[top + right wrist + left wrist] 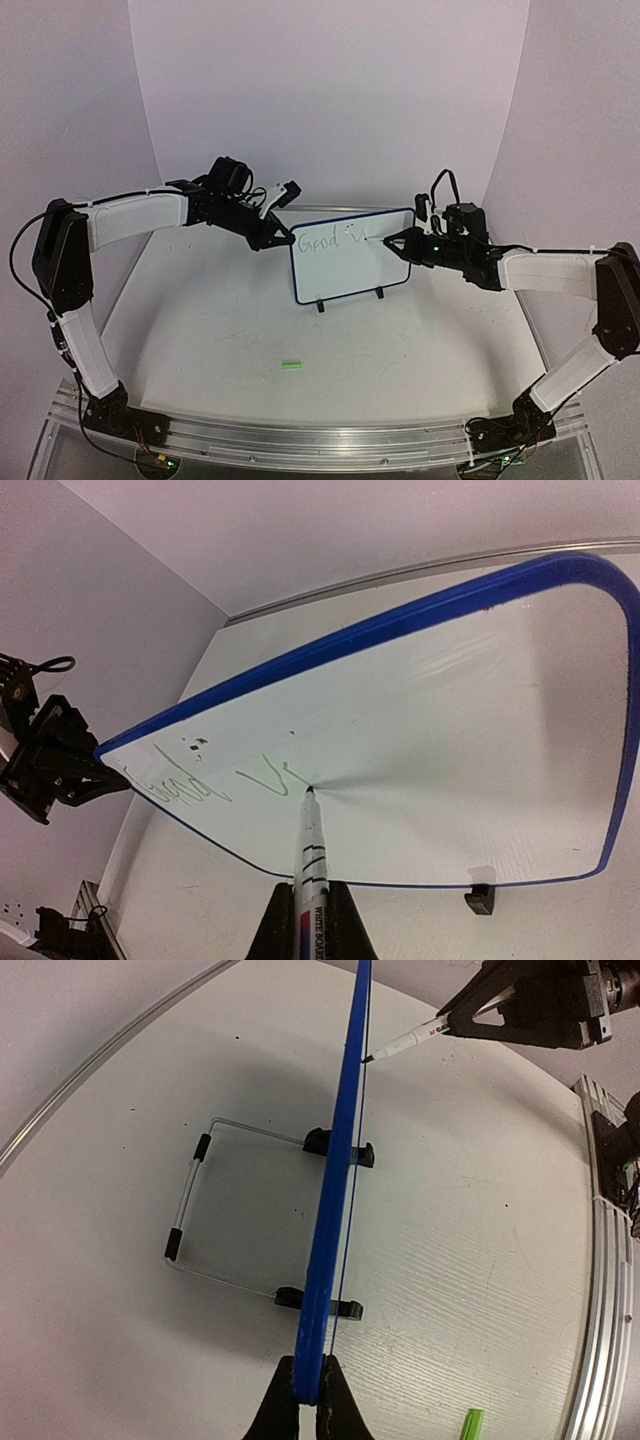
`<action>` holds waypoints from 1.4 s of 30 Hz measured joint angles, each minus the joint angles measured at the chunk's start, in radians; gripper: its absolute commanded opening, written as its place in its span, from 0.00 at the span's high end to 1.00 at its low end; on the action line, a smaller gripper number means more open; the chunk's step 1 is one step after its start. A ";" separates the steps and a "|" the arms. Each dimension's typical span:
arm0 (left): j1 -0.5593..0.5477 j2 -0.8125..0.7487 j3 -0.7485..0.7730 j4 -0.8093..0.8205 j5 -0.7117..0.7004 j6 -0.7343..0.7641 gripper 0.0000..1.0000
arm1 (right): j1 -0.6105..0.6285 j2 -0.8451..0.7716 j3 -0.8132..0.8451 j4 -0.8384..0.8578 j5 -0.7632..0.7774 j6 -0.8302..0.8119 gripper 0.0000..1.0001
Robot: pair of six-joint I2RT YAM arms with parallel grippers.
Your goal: Write a sentence on the whiteboard
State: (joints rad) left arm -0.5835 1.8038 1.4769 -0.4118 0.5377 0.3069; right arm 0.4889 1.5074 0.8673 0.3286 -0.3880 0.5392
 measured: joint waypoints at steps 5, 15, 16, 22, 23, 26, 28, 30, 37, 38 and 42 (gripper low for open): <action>0.000 0.000 0.000 0.000 0.000 0.000 1.00 | 0.000 -0.011 -0.011 0.000 -0.013 0.000 1.00; 0.000 0.000 0.000 0.000 0.000 0.000 1.00 | 0.000 -0.055 -0.014 0.011 -0.014 0.005 1.00; 0.000 0.000 0.000 0.000 0.000 0.000 1.00 | 0.000 -0.055 -0.013 0.013 -0.014 0.005 1.00; 0.000 0.000 0.000 0.000 0.000 0.000 1.00 | 0.000 -0.049 -0.002 0.024 -0.014 0.008 1.00; 0.000 0.000 0.000 0.000 0.000 0.000 1.00 | 0.000 -0.045 0.001 0.025 -0.015 0.008 1.00; 0.000 0.000 0.000 0.000 0.000 0.000 1.00 | 0.000 -0.029 0.013 0.031 -0.016 0.010 1.00; 0.000 0.000 0.000 0.000 0.000 0.000 1.00 | 0.000 -0.019 0.017 0.037 -0.018 0.011 1.00; 0.000 0.000 0.000 0.000 -0.001 0.000 1.00 | 0.000 -0.009 0.021 0.040 -0.019 0.011 1.00; 0.000 0.000 0.000 0.000 -0.001 0.000 1.00 | 0.000 -0.001 0.021 0.046 -0.017 0.015 1.00; 0.000 0.000 0.000 0.000 -0.001 0.000 1.00 | 0.000 -0.001 0.021 0.047 -0.017 0.015 1.00; 0.000 0.000 0.000 0.000 -0.001 0.000 1.00 | 0.000 -0.001 0.021 0.053 -0.017 0.016 1.00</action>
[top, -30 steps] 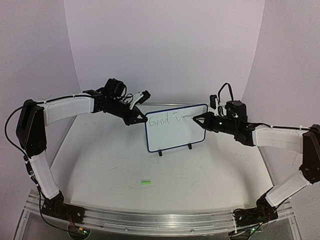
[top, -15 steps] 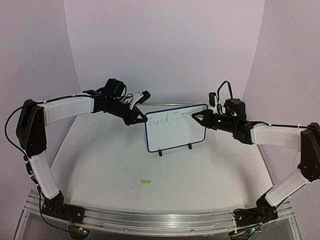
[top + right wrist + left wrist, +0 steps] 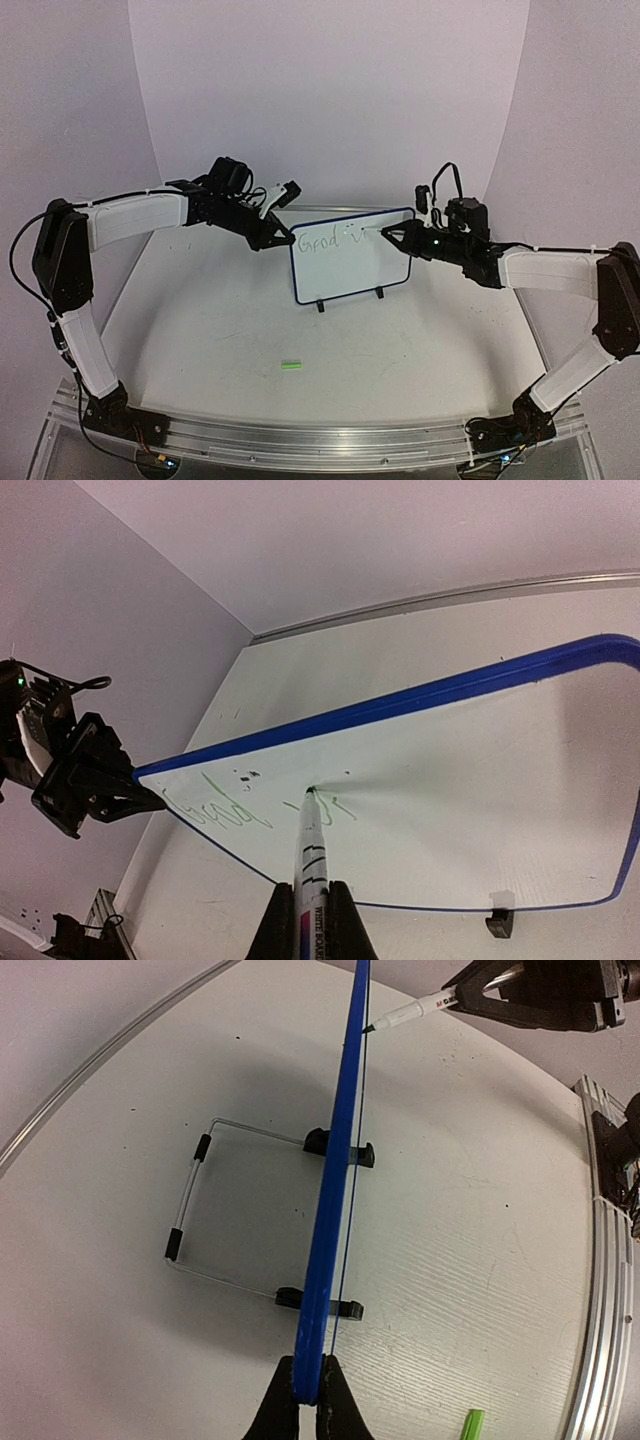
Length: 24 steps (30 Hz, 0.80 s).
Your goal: Write a sentence on the whiteboard
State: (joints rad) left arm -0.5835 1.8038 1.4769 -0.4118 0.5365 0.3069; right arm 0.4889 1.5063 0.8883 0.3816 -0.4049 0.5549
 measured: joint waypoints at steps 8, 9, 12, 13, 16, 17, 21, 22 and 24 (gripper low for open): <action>0.000 0.000 0.000 0.000 0.000 0.000 1.00 | 0.000 -0.042 -0.017 0.006 0.009 0.000 1.00; 0.000 0.000 0.000 0.000 0.000 0.000 1.00 | 0.000 -0.053 -0.020 0.008 0.012 0.000 1.00; 0.000 0.000 0.000 -0.001 0.000 0.000 1.00 | 0.000 -0.073 -0.023 0.017 0.022 0.000 1.00; 0.000 0.000 0.000 -0.001 0.000 0.000 1.00 | 0.000 -0.074 -0.023 0.020 0.025 0.000 1.00; 0.000 0.000 0.000 -0.001 0.000 0.000 1.00 | 0.000 -0.074 -0.023 0.020 0.036 0.000 1.00; 0.000 0.000 0.000 -0.001 0.000 0.000 1.00 | 0.000 -0.074 -0.023 0.020 0.039 0.000 1.00; 0.000 0.000 0.000 -0.001 0.000 0.000 1.00 | 0.000 -0.068 -0.023 0.022 0.046 0.000 1.00; 0.000 0.000 0.000 -0.001 0.000 0.000 1.00 | 0.000 -0.063 -0.023 0.022 0.048 0.000 1.00; 0.000 0.000 0.000 -0.001 0.000 0.000 1.00 | 0.000 -0.052 -0.023 0.021 0.049 -0.001 1.00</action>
State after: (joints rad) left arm -0.5835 1.8038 1.4769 -0.4126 0.5369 0.3070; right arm 0.4889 1.4540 0.8653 0.4027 -0.3558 0.5541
